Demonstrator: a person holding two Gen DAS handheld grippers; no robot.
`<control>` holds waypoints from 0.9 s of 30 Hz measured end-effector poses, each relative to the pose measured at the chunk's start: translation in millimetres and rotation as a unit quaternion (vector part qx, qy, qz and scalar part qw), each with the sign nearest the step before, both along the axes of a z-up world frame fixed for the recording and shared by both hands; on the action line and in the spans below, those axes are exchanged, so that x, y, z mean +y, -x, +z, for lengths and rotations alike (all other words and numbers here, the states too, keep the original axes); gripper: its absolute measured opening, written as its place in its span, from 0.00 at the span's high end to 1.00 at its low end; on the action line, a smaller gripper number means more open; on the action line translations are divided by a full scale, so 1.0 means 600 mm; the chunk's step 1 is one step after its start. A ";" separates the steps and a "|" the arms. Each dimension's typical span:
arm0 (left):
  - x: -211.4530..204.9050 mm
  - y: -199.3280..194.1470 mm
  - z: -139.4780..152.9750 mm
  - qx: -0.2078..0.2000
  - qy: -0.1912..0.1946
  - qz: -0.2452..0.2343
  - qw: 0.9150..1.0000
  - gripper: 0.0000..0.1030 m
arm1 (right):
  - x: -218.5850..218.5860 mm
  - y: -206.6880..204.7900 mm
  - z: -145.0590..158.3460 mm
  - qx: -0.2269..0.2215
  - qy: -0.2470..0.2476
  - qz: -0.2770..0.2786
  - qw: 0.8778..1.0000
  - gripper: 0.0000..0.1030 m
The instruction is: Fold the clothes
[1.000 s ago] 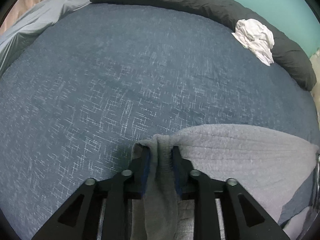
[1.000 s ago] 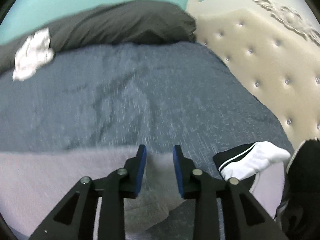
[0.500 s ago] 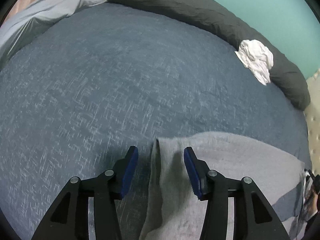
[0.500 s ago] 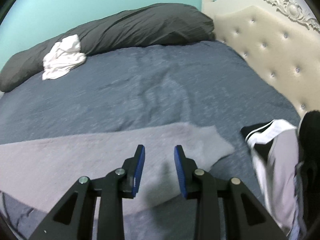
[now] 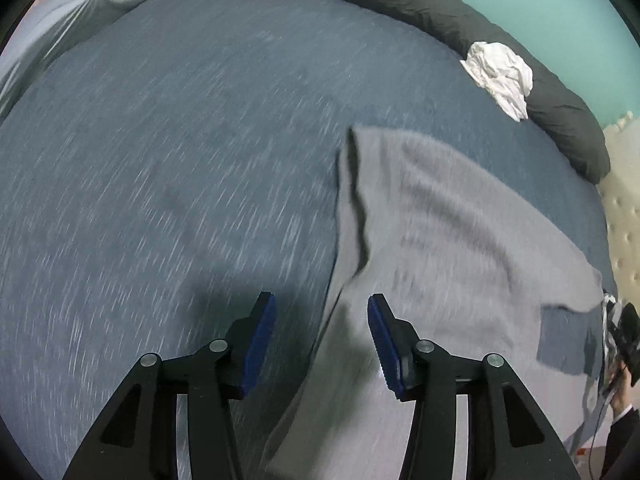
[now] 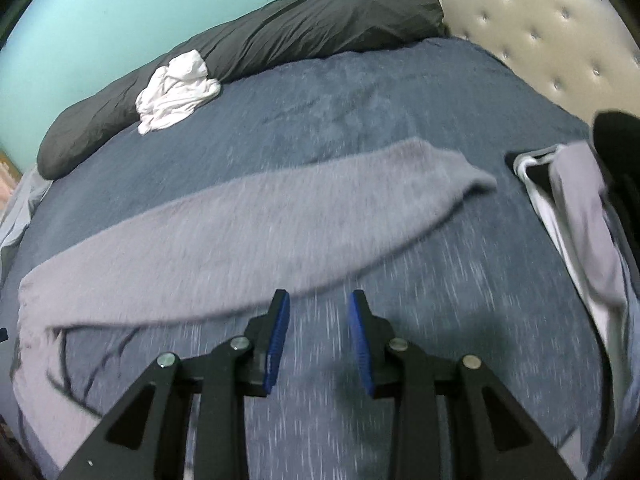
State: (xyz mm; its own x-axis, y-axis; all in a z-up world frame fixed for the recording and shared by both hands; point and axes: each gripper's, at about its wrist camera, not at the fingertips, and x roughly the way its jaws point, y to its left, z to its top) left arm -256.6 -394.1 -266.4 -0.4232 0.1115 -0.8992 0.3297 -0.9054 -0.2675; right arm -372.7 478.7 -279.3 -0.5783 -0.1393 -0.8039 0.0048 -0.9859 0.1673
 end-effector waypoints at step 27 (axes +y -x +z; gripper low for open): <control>0.004 -0.213 -0.049 0.006 -0.056 0.057 0.997 0.50 | 0.121 -0.292 0.007 -0.037 -0.009 -0.023 0.999 0.50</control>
State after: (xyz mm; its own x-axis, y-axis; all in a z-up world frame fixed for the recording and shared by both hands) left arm -128.6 -391.4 -295.6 -0.4499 0.1608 -0.8785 0.4256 -0.8262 -0.3692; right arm -197.5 551.1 -275.2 -0.5229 -0.0991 -0.8466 -0.0524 -0.9876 0.1479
